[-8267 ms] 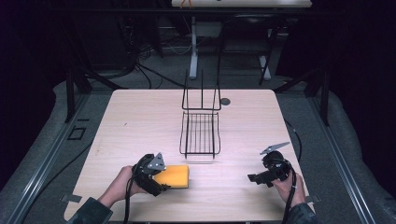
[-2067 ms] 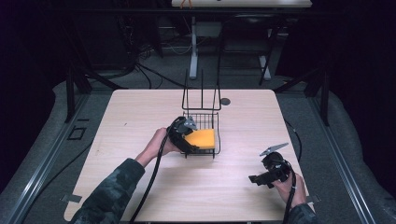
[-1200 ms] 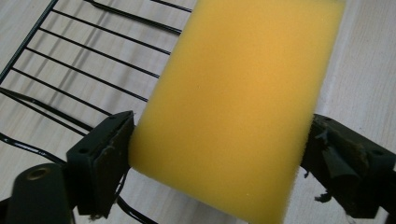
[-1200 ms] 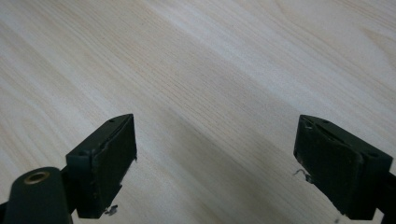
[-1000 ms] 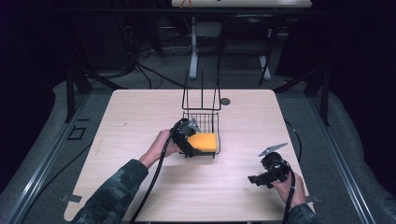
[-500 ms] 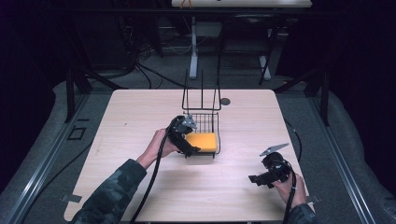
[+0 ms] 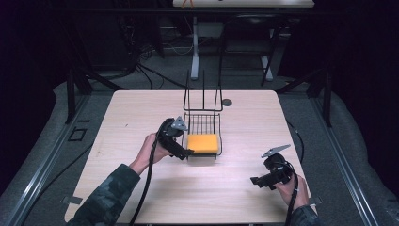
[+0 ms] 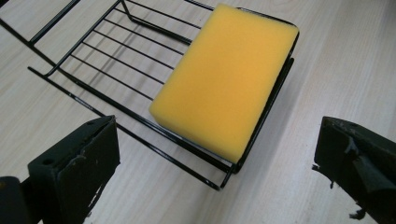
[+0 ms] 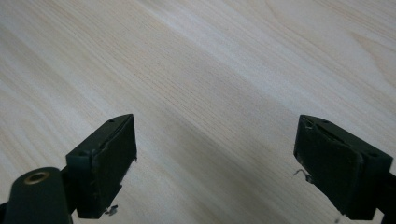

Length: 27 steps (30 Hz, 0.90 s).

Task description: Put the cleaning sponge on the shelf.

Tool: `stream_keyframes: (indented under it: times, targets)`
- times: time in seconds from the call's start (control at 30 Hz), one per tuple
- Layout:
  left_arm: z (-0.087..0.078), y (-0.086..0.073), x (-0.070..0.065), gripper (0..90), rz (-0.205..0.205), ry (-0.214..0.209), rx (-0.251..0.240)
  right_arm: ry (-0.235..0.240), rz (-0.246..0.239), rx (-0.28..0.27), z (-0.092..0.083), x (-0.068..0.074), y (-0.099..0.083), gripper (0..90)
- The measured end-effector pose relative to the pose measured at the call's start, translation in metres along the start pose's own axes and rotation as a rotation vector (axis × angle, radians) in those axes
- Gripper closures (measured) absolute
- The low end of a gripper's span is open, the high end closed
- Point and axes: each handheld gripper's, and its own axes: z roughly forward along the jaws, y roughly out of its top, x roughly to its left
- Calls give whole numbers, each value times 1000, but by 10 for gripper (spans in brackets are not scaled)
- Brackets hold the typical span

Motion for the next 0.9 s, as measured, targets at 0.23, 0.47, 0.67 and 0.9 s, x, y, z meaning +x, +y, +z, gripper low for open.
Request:
stream_keyframes:
  times: [0.23,0.47,0.67,0.9]
  targets:
    - [-11,-14,-6,1,-42,19,-15,-5,-8,-1,0,0,0,126]
    - [-25,-25,-11,1,-65,49,-25,-3,-5,-3,-1,0,0,126]
    - [-37,-37,-14,2,-97,72,-17,-6,-4,-3,-1,1,0,126]
    - [-50,-53,-23,2,-118,94,-16,-4,-1,1,-1,1,0,126]
